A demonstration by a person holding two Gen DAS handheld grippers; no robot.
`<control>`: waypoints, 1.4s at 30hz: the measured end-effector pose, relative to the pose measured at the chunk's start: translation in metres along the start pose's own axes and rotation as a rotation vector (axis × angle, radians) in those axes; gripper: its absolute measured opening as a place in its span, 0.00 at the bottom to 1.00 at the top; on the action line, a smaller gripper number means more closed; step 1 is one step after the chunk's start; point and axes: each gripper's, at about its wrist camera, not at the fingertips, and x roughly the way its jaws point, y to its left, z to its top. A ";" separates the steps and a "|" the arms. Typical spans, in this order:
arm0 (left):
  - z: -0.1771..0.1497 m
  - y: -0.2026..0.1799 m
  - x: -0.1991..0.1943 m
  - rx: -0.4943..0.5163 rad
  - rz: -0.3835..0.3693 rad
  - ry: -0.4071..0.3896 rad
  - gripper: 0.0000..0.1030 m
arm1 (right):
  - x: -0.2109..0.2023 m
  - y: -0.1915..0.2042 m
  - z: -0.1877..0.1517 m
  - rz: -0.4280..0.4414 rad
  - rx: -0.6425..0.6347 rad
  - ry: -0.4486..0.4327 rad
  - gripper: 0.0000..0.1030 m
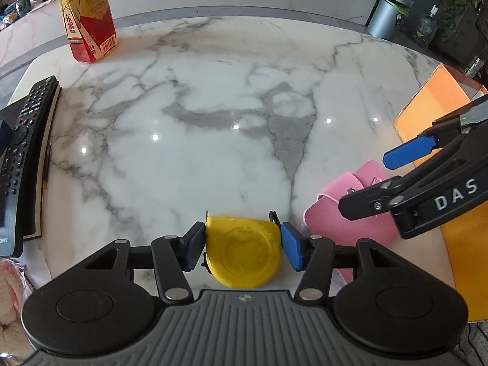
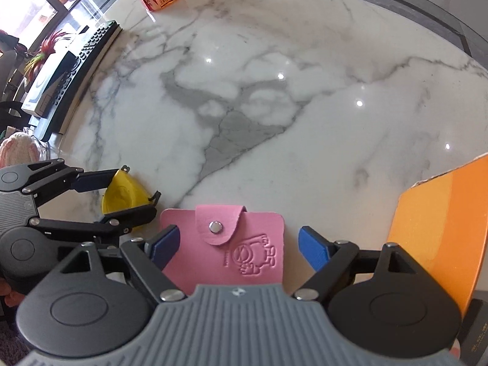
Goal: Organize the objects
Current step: 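Grasp the pink wallet with the right tool while the left tool grasps the yellow tape measure, then carry the pink wallet and tape measure over the orange box with both tools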
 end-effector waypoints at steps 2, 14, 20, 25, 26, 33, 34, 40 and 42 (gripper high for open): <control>-0.001 0.001 -0.001 -0.018 0.006 0.003 0.60 | 0.007 0.006 0.000 -0.048 -0.030 0.004 0.83; -0.010 0.011 -0.015 -0.153 0.048 -0.008 0.60 | -0.002 0.005 -0.010 -0.027 0.032 -0.061 0.59; -0.009 0.009 -0.025 -0.166 0.028 -0.043 0.60 | -0.009 0.000 -0.018 -0.007 0.063 -0.079 0.57; -0.009 0.010 -0.030 -0.211 0.020 -0.059 0.60 | -0.026 -0.007 -0.022 0.028 0.100 -0.106 0.57; -0.009 0.011 -0.032 -0.226 0.009 -0.066 0.60 | -0.030 -0.010 -0.023 0.035 0.114 -0.114 0.57; -0.009 0.017 -0.071 -0.395 -0.068 -0.203 0.60 | -0.067 -0.016 -0.035 0.086 0.121 -0.160 0.57; -0.008 0.017 -0.079 -0.414 -0.097 -0.224 0.60 | -0.075 -0.015 -0.038 0.088 0.113 -0.170 0.57; 0.010 -0.015 -0.111 -0.425 -0.096 -0.279 0.60 | -0.128 -0.023 -0.057 0.139 0.107 -0.243 0.57; 0.015 -0.034 -0.121 -0.395 -0.106 -0.299 0.60 | -0.149 -0.032 -0.066 0.131 0.121 -0.288 0.57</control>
